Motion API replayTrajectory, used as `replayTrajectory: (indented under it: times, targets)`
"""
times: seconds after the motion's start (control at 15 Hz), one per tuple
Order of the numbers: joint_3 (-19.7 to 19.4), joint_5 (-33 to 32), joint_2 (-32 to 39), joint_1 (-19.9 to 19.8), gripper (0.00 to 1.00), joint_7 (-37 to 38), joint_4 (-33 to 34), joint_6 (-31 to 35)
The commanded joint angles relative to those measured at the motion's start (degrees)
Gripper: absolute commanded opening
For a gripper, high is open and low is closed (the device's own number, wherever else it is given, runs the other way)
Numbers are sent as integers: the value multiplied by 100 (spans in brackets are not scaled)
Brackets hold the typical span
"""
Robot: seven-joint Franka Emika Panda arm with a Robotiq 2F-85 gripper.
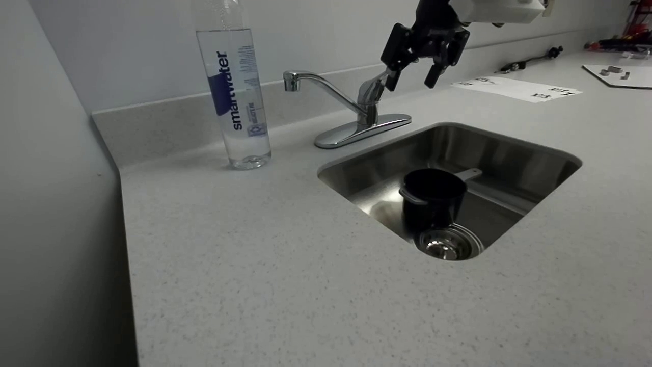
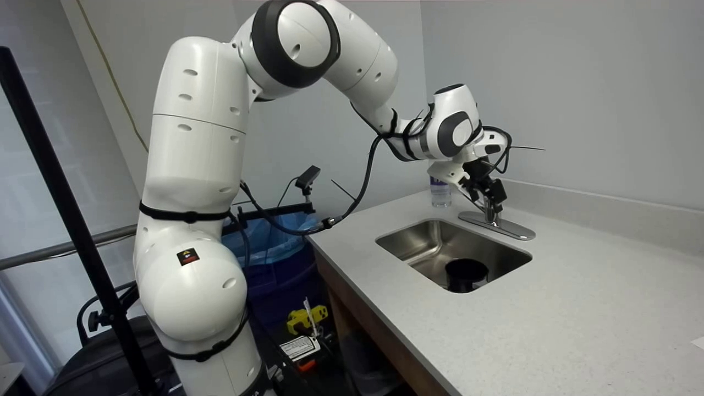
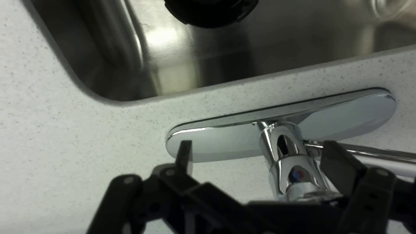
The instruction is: Push down the handle of the tap
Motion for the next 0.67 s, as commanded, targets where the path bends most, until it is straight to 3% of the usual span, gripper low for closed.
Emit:
replayTrajectory:
  times: [0.0, 0.6]
  targets:
    - [44, 5, -357, -51, 100, -114, -218, -100]
    - [522, 871, -1432, -323, 100, -694, -430, -296]
